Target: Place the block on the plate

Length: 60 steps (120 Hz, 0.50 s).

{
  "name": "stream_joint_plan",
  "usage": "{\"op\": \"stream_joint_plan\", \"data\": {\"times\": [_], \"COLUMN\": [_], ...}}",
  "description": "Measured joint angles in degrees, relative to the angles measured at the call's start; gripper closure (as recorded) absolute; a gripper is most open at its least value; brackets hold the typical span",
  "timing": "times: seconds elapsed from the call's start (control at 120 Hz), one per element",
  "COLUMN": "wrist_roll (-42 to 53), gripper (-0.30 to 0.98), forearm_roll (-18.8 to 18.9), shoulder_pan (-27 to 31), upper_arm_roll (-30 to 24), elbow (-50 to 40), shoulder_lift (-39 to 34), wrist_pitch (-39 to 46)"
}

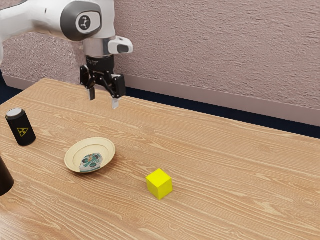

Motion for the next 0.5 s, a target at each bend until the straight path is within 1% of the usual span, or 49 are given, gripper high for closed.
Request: {"op": "stream_joint_plan", "data": {"times": [0.1,0.3,0.333,0.392,0.433,0.5], "wrist_roll": [0.58,2.15,2.5,3.21,3.87,4.86], "gripper": [0.0,0.0,0.0,0.0,0.0,0.0], "forearm_roll": [0.05,-0.68,-0.9,-1.29,-1.85,-2.48], "shoulder_pan": [1.04,2.06,2.35,3.62,3.98,4.15], "upper_arm_roll": [-0.06,-1.02,-2.04,-4.53,-5.26,-6.2], "elbow": [0.09,0.11,-0.83,-5.9,-9.22,-11.67], "shoulder_lift": [0.25,3.79,4.17,3.98,3.87,3.77], "wrist_pitch": [0.45,4.72,5.73,8.78,11.27,14.62]}}
